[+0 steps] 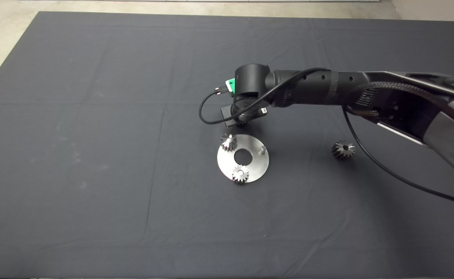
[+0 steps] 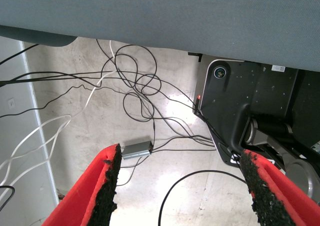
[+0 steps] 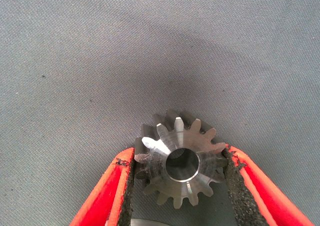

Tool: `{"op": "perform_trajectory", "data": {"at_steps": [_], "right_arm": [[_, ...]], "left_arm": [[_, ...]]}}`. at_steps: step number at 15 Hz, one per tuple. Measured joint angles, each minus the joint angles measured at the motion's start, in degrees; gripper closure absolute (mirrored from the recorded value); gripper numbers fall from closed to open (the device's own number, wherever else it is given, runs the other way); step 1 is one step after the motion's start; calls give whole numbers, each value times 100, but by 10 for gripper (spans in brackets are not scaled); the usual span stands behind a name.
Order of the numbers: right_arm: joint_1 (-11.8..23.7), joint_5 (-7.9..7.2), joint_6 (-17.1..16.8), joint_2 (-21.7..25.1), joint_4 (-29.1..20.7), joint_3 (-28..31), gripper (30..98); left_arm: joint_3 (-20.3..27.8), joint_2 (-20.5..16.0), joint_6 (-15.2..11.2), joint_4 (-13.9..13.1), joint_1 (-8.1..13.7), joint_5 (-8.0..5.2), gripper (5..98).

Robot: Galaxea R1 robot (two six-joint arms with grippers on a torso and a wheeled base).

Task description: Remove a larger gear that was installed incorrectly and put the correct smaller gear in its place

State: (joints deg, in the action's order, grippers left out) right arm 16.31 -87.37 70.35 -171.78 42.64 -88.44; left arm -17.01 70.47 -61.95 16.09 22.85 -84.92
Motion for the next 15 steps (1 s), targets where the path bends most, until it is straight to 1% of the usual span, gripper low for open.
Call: {"op": "perform_trajectory", "data": {"at_steps": [5,15], "right_arm": [[0,-2,1,0,2,5,884],[2,-2,4,0,5,7,911]], "left_arm": [[0,2,0,0,0,0,439],[0,2,-39,0,0,2,439]]}}
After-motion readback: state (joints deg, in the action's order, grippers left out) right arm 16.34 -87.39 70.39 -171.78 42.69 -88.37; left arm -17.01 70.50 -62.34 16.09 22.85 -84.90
